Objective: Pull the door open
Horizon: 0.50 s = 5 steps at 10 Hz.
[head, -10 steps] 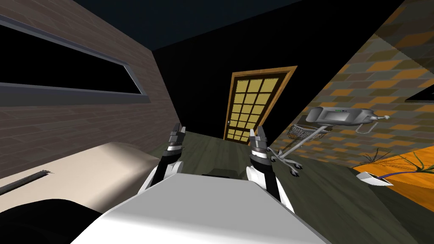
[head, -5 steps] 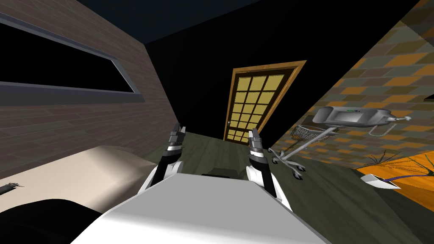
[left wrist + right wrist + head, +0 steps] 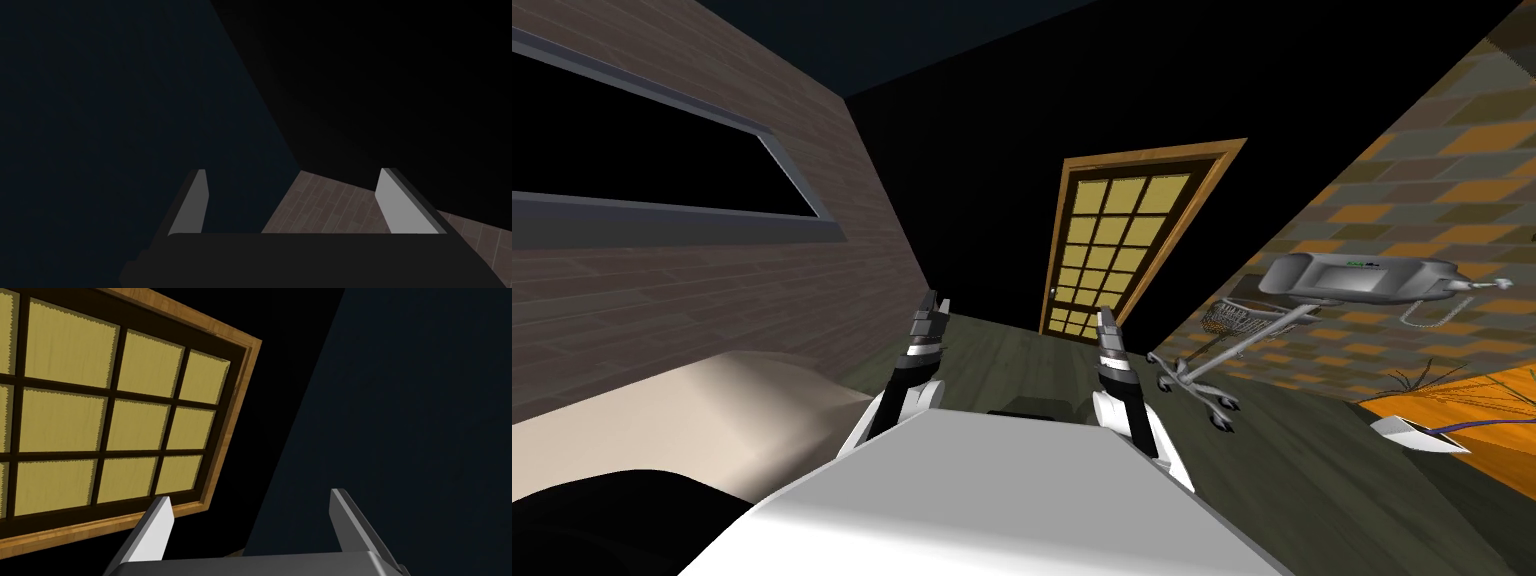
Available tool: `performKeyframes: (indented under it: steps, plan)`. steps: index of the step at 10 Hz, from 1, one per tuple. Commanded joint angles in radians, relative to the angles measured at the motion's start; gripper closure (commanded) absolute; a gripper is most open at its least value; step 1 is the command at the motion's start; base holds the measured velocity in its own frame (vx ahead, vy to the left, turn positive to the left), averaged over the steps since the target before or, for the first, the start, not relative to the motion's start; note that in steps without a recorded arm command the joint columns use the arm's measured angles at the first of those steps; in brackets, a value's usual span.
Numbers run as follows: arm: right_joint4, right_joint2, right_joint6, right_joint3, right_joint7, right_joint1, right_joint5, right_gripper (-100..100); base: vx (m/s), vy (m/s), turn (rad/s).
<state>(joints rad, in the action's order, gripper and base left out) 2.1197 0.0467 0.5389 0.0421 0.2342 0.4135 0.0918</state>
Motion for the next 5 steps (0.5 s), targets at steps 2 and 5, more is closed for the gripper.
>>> performKeyframes:
  steps: [2,5]
  plan:
    - [-0.063,0.012,0.015,0.018,0.045,-0.020,0.015,-100,0.119,0.012,-0.019]
    - [-0.118,0.021,0.028,0.033,0.085,-0.038,0.029,-100,0.111,0.006,-0.013]
